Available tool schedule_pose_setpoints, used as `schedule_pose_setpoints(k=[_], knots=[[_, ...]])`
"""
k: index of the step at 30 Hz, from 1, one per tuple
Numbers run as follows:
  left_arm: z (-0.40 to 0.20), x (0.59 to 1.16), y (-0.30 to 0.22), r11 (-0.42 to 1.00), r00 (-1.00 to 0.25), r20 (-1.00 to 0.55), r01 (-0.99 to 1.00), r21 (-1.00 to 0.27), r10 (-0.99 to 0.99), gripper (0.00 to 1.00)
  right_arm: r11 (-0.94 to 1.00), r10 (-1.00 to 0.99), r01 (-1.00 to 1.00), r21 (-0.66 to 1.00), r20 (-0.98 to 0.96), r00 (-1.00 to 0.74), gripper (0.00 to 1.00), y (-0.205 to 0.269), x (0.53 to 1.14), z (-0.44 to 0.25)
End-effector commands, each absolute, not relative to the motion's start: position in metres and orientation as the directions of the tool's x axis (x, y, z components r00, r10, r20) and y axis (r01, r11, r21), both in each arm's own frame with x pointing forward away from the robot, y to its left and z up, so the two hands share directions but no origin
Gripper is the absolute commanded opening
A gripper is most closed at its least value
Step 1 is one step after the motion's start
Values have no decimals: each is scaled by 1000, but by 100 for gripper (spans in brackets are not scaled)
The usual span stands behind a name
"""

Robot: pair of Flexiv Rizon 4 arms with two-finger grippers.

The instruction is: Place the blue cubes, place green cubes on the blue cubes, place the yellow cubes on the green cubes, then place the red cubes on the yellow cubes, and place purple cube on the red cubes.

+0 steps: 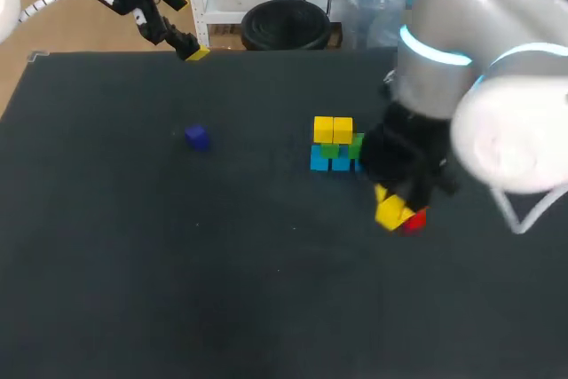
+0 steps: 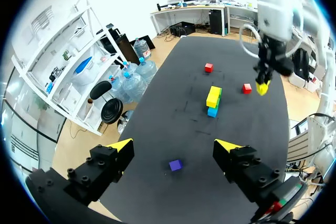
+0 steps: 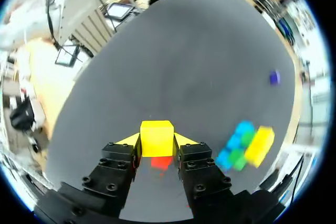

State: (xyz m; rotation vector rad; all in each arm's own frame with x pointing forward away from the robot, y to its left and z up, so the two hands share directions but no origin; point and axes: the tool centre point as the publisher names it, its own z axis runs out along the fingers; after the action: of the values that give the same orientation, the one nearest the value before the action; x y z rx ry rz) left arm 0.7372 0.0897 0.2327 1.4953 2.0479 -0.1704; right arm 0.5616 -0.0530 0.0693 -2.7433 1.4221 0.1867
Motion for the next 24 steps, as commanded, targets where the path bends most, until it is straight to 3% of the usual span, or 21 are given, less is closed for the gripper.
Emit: schedule_pose_setpoints(k=[1,12,24], knots=[[232,738,91,357,-190,-529,904,234,827,100,-400,-911,-916,34,-125,393,0,-77,560,88],[232,738,91,357,-190,-529,904,234,827,100,-9,-989,-1000,25,-148,6,0,-102,605,98],[232,738,91,357,-190,-529,904,234,827,100,-4,-991,-1000,-26,-131,7,0,-69,648,104]])
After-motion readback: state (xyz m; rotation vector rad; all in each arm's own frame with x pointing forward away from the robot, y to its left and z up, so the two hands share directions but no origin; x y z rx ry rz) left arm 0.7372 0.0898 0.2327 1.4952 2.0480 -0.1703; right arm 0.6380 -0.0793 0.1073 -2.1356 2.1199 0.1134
